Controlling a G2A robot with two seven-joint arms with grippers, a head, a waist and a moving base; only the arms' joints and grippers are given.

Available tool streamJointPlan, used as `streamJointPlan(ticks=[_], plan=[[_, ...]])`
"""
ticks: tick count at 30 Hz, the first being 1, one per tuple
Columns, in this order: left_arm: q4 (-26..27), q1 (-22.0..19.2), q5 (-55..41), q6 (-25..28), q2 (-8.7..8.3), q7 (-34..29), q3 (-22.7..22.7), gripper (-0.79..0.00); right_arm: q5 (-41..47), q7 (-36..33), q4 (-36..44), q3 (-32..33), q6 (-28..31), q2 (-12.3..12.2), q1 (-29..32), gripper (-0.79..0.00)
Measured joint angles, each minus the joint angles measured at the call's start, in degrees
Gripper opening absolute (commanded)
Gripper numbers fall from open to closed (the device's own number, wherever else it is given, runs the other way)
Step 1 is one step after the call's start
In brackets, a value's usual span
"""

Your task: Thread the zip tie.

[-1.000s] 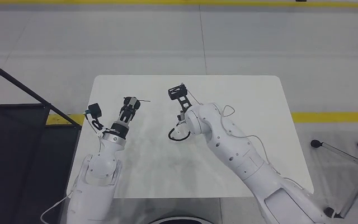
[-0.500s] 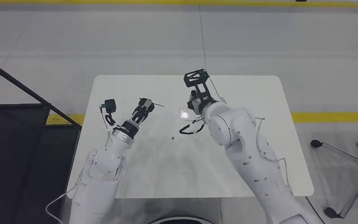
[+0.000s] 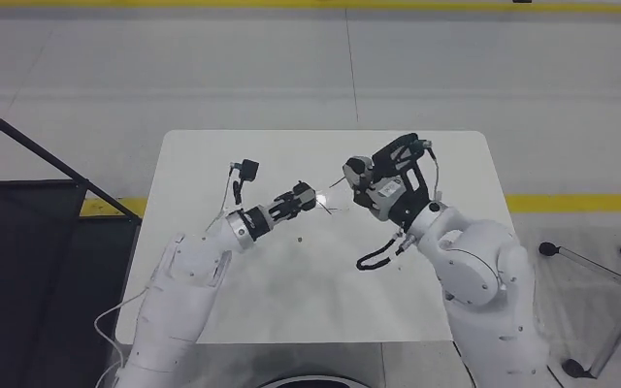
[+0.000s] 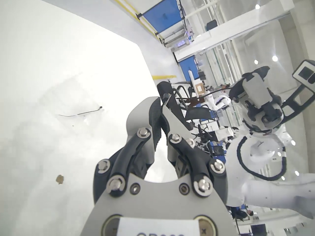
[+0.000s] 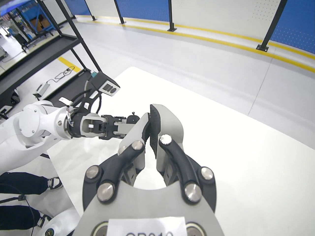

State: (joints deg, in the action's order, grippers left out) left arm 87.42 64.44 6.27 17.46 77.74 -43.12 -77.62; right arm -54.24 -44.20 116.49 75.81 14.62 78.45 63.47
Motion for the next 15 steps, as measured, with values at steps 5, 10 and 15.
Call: streamJointPlan(ticks=[5, 10, 15], plan=[[-1.4, -2.7, -0.9, -1.1, 0.06, -0.7, 2.1, -0.785, 0.3, 2.7, 4.3, 3.2, -0.4, -0.5, 4.3, -0.785], [-1.4, -2.8, -0.8, -1.2, 0.07, -0.4, 2.2, -0.785, 0.2, 2.7, 4.4, 3.2, -0.5, -0.5, 4.3, -0.785], [-1.4, -2.8, -0.8, -1.2, 0.07, -0.4, 2.2, -0.785, 0.2, 2.7, 4.4, 3.2, -0.5, -0.5, 4.3, -0.785]])
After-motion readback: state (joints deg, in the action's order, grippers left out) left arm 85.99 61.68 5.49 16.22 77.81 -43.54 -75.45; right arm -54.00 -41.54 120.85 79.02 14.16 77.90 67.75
